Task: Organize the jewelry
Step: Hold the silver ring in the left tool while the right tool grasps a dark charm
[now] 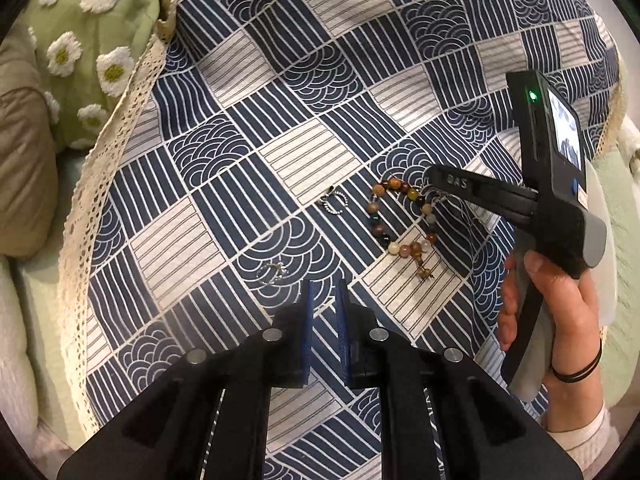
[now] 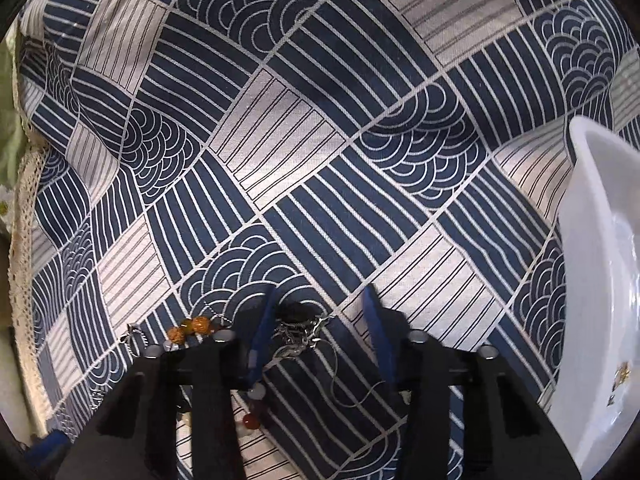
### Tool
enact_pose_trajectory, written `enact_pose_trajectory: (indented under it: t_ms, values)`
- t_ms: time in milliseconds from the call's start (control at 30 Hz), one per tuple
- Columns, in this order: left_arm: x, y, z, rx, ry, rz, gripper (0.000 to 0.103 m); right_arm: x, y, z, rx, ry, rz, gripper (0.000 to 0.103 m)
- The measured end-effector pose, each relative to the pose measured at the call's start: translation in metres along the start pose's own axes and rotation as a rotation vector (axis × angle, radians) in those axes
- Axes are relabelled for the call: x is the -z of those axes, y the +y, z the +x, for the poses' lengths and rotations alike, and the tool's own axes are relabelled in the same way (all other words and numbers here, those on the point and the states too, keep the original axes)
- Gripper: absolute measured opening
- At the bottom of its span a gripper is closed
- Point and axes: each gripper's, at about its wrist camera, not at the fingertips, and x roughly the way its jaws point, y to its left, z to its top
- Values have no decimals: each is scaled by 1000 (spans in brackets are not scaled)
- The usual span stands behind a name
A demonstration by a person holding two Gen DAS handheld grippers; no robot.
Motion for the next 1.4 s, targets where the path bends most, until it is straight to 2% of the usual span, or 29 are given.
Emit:
enact_pose_trajectory:
  t_ms: [67, 333, 533, 600, 667, 767, 933, 1000, 1100, 1400]
  values:
    - [-1, 2, 1, -7, 4, -6, 10, 1, -1, 0, 24, -8, -7, 16]
    - [-9, 23, 13, -53, 21, -62, 11, 3, -14, -9, -21, 5, 29, 15]
    - [-13, 35, 32, -70, 52, -99, 13, 9, -27, -47, -52, -35, 34, 15]
    - [-13, 33, 35, -68, 53, -96, 17, 14, -30, -61, -70, -49, 41, 15]
    - [-13, 28, 37, -78, 46, -81, 30, 10, -32, -73, -81, -59, 44, 15]
    - [-13, 22, 40, -98, 38, -55, 39, 13, -32, -88, -100, -72, 44, 15]
    - [-11, 23, 55, -117, 71, -56, 39, 17, -35, -104, -126, -95, 41, 15]
    - [-9, 24, 64, -104, 101, -62, 31, 17, -37, -113, -136, -108, 42, 15]
    - [-9, 20, 64, -122, 91, -43, 21, 18, -39, -127, -146, -132, 40, 15]
    - [-8, 12, 49, -70, 69, -52, 20, 16, -73, -165, -171, -171, 70, 15]
